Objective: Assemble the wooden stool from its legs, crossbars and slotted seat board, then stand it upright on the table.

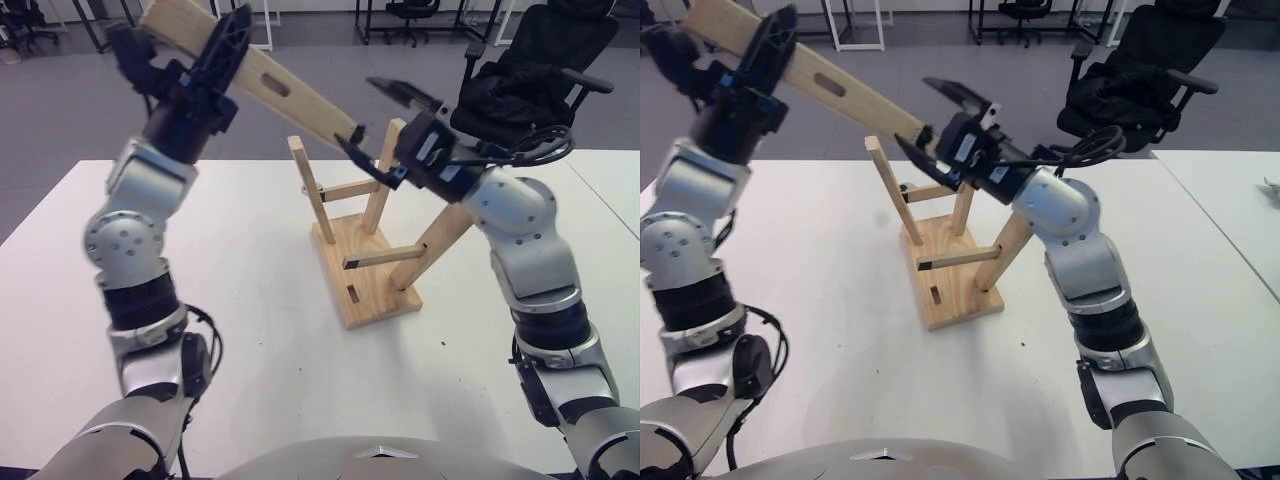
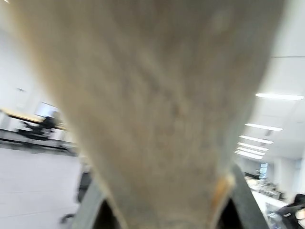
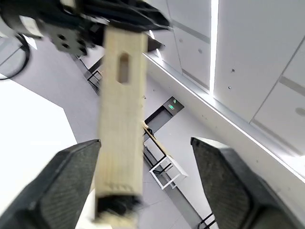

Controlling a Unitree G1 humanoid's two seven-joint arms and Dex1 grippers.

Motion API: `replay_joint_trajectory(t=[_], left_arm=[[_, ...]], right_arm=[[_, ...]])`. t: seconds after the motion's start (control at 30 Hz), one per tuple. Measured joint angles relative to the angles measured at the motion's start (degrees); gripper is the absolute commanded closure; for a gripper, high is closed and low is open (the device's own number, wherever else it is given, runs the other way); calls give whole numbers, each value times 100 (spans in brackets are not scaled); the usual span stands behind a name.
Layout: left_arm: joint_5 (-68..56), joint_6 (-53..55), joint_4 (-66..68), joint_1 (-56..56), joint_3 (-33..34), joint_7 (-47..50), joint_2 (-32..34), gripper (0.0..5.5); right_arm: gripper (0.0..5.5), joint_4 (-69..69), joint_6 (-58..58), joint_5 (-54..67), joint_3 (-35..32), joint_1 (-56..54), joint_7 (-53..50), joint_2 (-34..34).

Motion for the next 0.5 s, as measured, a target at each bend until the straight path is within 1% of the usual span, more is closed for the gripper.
replay_joint_trajectory(t=[0.07, 0.13, 0.17, 0.23, 0.3, 0.33, 0.37, 0.4, 0.43, 0.47, 0.5], left_arm=[[13, 330, -391, 564, 72, -91, 490, 448], [39, 712, -805, 1605, 90, -141, 860, 448], [72, 835, -985, 2160, 84, -113, 892, 448], [162, 859, -1172, 2697, 37, 120, 769, 448], [167, 798, -1349, 2954, -77, 659, 279, 448], [146, 778, -1373, 2992, -125, 833, 163, 448], [15, 644, -1411, 3065, -183, 1235, -227, 448], [-99, 577, -1438, 3107, -264, 1520, -581, 448], [-198, 553, -1436, 3139, -297, 1701, -752, 448], [-324, 460, -1385, 3160, -287, 2102, -1016, 448], [-440, 404, -1278, 3187, -239, 2427, -1176, 448]], right_arm=[[189, -28, 339, 32, -668, 80, -275, -163], [189, 94, 629, -197, -1372, 556, -637, -460], [189, 194, 838, -245, -1689, 835, -806, -496], [189, 230, 1045, -221, -1938, 1196, -941, -482], [189, 549, 849, -447, -1660, 1900, -857, -558], [189, 704, 733, -534, -1514, 2140, -815, -579], [189, 1153, 353, -724, -1171, 2511, -832, -549], [189, 1701, 150, -837, -849, 2831, -888, -368], [189, 2093, -31, -1041, -533, 3047, -957, -250], [189, 2573, -478, -1434, 33, 3330, -1127, -141], [189, 2589, -803, -1628, 340, 3369, -1200, -83]])
